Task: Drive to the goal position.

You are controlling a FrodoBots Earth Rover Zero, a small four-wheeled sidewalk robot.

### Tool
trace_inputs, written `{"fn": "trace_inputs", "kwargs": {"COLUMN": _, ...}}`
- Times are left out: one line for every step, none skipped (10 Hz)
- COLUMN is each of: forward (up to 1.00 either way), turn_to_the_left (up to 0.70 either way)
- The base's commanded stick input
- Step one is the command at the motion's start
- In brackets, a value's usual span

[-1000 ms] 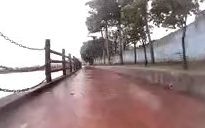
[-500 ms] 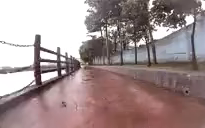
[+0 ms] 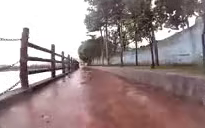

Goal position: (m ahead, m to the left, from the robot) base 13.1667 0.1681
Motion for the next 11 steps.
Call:
{"fn": "trace_inputs", "kwargs": {"forward": 1.0, "turn_to_the_left": 0.32}}
{"fn": "trace_inputs", "kwargs": {"forward": 1.0, "turn_to_the_left": 0.14}}
{"fn": "trace_inputs", "kwargs": {"forward": 1.0, "turn_to_the_left": 0.01}}
{"fn": "trace_inputs", "kwargs": {"forward": 1.0, "turn_to_the_left": 0.11}}
{"fn": "trace_inputs", "kwargs": {"forward": 1.0, "turn_to_the_left": 0.29}}
{"fn": "trace_inputs", "kwargs": {"forward": 1.0, "turn_to_the_left": 0.31}}
{"fn": "trace_inputs", "kwargs": {"forward": 1.0, "turn_to_the_left": 0.09}}
{"fn": "trace_inputs", "kwargs": {"forward": 1.0, "turn_to_the_left": 0.21}}
{"fn": "trace_inputs", "kwargs": {"forward": 1.0, "turn_to_the_left": 0.32}}
{"fn": "trace_inputs", "kwargs": {"forward": 1.0, "turn_to_the_left": 0.37}}
{"fn": "trace_inputs", "kwargs": {"forward": 1.0, "turn_to_the_left": 0.11}}
